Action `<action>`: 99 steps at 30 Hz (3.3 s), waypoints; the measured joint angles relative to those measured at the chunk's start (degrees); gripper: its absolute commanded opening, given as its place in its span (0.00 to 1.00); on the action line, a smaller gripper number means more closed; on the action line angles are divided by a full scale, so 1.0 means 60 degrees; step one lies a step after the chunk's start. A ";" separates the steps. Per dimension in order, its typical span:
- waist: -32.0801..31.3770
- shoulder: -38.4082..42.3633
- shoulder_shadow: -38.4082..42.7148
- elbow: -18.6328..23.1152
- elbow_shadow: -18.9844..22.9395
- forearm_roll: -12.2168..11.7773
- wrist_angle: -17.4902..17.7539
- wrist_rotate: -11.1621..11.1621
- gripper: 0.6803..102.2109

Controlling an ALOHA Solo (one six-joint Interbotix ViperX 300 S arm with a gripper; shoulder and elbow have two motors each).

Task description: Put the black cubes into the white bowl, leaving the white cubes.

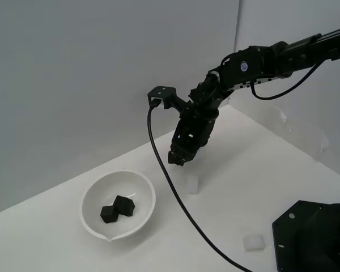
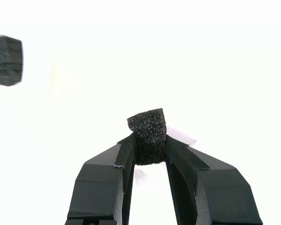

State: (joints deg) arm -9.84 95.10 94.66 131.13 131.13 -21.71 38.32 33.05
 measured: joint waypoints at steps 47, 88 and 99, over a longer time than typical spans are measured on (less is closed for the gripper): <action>-0.2886 0.1055 0.1069 -0.0908 -0.0879 -0.3091 0.0498 -0.0337 0.98; 0.0967 0.6475 0.6489 0.1802 0.1816 -0.3047 -0.1143 0.1655 0.02; 0.0967 0.7529 0.7588 0.2549 0.2549 -0.3062 -0.1333 0.1670 0.02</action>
State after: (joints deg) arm -4.04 140.27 140.19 146.43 146.43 -40.08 30.32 43.07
